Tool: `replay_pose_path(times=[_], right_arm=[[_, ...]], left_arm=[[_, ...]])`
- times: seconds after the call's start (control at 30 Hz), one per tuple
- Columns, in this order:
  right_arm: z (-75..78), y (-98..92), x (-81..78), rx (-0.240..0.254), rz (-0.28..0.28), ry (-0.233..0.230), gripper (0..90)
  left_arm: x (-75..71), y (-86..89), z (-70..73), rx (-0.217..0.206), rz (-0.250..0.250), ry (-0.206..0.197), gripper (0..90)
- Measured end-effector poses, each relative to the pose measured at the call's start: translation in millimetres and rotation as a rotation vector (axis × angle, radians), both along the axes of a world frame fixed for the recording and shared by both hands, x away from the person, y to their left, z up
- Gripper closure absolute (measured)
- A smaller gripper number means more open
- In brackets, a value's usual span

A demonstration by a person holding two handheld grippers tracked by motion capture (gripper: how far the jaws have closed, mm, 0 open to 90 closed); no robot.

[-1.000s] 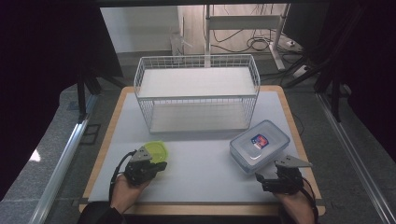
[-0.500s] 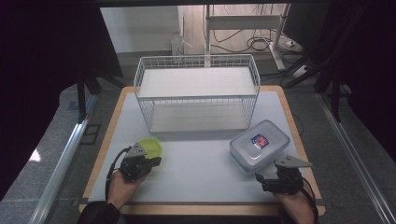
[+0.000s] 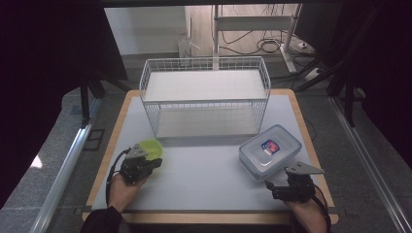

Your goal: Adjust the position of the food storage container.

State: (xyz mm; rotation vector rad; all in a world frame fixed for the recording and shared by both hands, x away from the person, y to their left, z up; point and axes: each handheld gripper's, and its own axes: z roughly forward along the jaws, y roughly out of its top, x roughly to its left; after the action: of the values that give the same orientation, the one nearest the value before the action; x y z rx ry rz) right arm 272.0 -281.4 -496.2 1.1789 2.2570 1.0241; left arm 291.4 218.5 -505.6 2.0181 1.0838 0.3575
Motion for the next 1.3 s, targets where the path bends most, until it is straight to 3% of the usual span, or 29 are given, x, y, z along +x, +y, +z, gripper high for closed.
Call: replay_pose_path(times=[0.4, 0.63, 0.8, 1.03, 1.1, 1.2, 1.3], right_arm=[[-0.1, -0.2, 0.0, -0.002, -0.002, 0.001, 11.4], [0.1, -0.2, -0.1, -0.002, 0.001, 0.0, 11.8], [1.2, -1.5, -0.4, 0.012, -0.004, 0.002, 14.1], [6.9, -5.3, -1.3, 0.026, -0.027, -0.005, 21.5], [9.3, -6.7, -1.2, 0.021, -0.032, 0.005, 25.2], [12.7, -8.9, -1.2, 0.027, -0.035, 0.018, 34.1], [18.9, -10.4, -2.4, 0.017, -0.018, 0.021, 51.9]], left_arm=[[13.2, 15.6, 0.0, 0.003, 0.045, 0.006, 89.9], [8.3, 8.5, 3.3, -0.02, 0.018, -0.01, 85.5], [-0.9, -3.8, 5.0, 0.012, 0.002, -0.049, 69.8], [-17.5, -12.6, 5.3, 0.012, -0.02, -0.118, 39.7], [-22.7, -15.7, 4.3, 0.019, -0.031, -0.12, 34.7], [-26.4, -20.4, 3.4, 0.038, -0.047, -0.131, 28.6], [-26.5, -23.1, 1.5, 0.04, -0.065, -0.139, 25.0]])
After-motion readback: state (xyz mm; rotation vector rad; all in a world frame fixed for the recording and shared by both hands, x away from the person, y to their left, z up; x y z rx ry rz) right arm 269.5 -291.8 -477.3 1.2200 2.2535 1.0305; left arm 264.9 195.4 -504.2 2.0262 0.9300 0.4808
